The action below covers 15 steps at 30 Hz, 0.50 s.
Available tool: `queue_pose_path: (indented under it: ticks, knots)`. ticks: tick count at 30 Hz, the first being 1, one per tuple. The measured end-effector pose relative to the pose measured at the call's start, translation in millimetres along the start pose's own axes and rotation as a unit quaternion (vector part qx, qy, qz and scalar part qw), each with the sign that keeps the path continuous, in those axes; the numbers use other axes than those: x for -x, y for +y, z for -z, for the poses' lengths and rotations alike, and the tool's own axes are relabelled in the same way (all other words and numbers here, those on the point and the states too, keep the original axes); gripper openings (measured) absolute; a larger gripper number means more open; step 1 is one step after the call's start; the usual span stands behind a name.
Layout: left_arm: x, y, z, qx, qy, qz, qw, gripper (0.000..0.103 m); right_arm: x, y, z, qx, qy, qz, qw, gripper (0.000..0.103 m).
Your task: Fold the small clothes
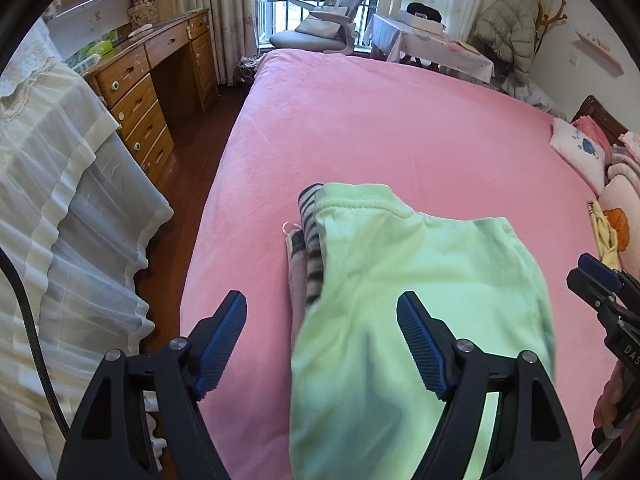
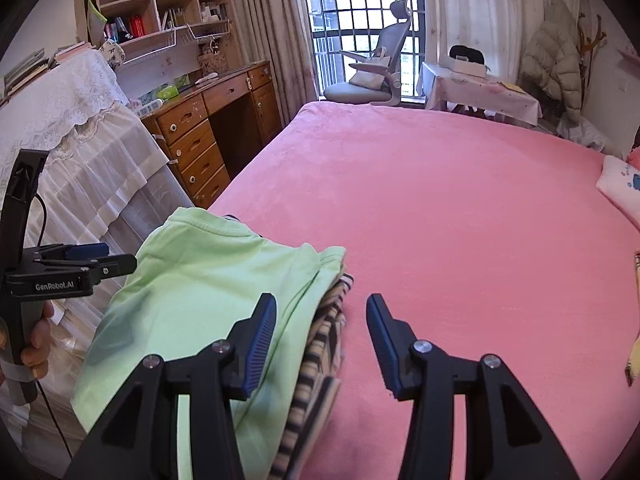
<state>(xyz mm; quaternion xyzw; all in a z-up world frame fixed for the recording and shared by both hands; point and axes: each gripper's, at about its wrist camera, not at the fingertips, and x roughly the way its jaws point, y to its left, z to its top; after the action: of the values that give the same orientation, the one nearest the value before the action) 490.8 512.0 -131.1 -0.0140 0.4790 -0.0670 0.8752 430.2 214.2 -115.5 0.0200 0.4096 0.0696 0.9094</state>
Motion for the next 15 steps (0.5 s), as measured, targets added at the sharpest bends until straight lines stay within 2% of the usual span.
queue_pose_path:
  ticks: [6,15]
  knots:
    - [49,-13,28,0.003,-0.012,0.019,0.9998,0.077,45,4,18,0.011,0.001,0.003,1.0,0.047]
    - [120,-52,90,-0.006,-0.023,0.029,0.9993,0.078,123,-2,51,-0.023,0.001,-0.016,1.0,0.047]
